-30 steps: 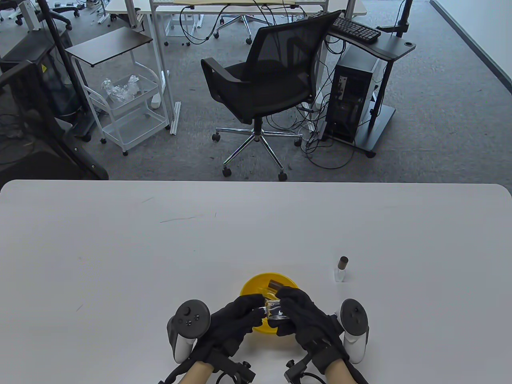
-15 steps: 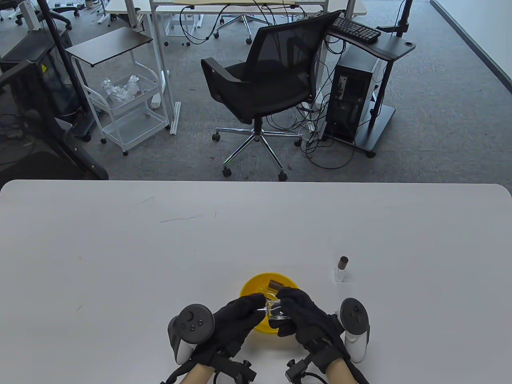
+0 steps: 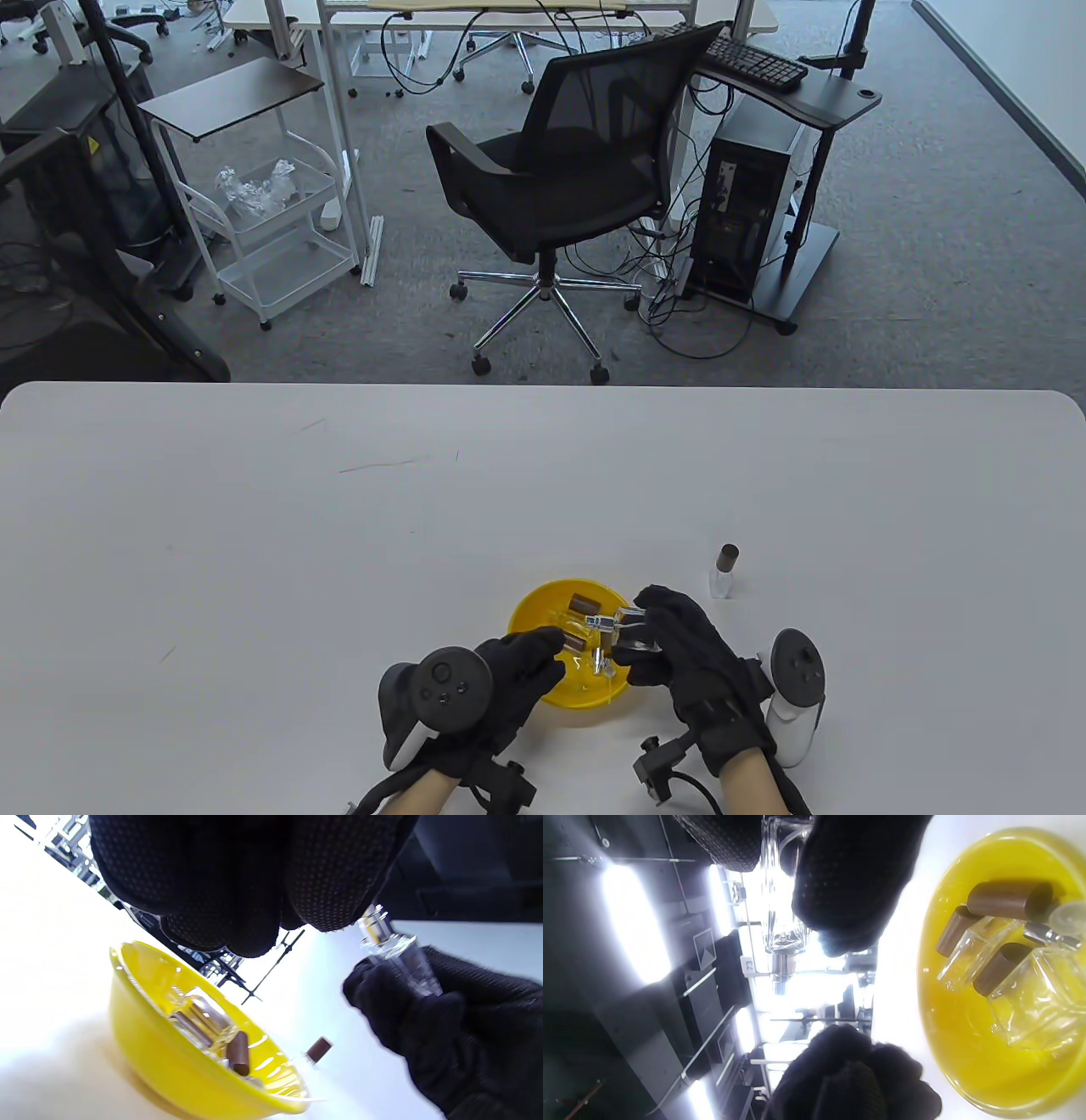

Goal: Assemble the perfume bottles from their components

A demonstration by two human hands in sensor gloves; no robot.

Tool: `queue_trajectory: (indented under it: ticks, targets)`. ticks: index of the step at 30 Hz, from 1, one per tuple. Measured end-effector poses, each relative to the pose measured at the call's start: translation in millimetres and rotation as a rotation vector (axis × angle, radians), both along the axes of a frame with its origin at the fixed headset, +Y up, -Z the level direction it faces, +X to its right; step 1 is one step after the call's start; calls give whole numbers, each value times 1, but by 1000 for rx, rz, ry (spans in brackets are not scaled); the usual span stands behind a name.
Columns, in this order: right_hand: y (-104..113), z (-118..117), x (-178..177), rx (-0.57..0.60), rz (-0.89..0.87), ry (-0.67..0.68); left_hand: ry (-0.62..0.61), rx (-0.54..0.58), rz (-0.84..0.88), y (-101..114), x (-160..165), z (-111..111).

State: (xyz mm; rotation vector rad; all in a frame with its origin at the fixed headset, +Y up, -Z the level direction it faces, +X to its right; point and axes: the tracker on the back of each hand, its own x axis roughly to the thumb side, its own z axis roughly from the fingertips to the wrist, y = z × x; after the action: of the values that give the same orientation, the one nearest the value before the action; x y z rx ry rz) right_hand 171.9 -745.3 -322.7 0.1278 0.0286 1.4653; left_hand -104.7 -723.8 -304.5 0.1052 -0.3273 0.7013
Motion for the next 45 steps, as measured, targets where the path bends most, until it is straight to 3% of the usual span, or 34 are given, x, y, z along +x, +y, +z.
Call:
queue_trajectory:
  ticks: [7,21,31,45]
  targets:
    - [0,-1,14,-3,-51,-38,62,35,-268,2,21,-8]
    - [4,-2,19,6,-111,-37,114,-108,-717,-6,74,-38]
    - [2,-2,25,-6,-143,-54,136,-167,-791,-19,88,-49]
    - [3,-2,27,-9,-160,-54,188,-137,-777,-23,94,-53]
